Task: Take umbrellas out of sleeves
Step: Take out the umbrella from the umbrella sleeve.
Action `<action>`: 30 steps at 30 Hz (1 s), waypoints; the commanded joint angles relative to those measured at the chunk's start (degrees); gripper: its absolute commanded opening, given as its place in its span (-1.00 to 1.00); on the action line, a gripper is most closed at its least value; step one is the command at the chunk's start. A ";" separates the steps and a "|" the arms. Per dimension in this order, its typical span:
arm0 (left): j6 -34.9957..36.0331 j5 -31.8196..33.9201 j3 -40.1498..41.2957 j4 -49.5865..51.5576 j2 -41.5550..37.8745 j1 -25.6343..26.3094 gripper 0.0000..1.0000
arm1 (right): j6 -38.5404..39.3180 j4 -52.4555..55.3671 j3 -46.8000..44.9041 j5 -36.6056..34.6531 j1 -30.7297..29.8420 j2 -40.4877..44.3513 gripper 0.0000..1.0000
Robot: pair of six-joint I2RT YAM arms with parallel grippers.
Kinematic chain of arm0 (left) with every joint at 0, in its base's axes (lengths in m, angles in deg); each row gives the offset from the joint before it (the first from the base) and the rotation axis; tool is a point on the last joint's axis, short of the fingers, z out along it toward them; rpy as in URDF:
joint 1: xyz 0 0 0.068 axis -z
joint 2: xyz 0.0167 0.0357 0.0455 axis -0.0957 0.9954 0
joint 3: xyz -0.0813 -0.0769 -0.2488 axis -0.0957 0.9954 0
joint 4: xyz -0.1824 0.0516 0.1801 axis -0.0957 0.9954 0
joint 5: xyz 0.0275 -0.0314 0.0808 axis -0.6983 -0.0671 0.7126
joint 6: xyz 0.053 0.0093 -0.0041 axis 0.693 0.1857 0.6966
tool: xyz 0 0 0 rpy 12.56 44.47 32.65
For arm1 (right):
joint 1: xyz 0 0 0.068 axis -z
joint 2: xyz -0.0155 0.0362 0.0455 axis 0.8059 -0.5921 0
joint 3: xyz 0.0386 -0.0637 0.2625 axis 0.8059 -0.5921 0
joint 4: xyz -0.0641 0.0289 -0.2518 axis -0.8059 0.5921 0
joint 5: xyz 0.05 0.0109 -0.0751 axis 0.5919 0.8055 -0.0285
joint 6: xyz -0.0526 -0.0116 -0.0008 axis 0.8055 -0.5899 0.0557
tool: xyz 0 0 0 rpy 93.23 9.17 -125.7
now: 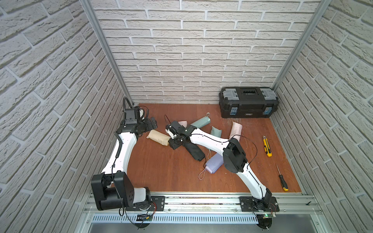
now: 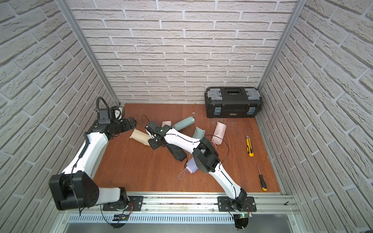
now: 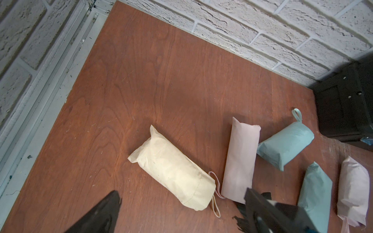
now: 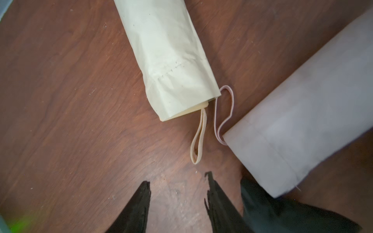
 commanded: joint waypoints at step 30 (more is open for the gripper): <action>-0.59 -2.66 -1.94 -0.31 0.07 -0.85 0.96 | 0.87 1.27 10.62 -7.25 -1.34 -10.59 -0.36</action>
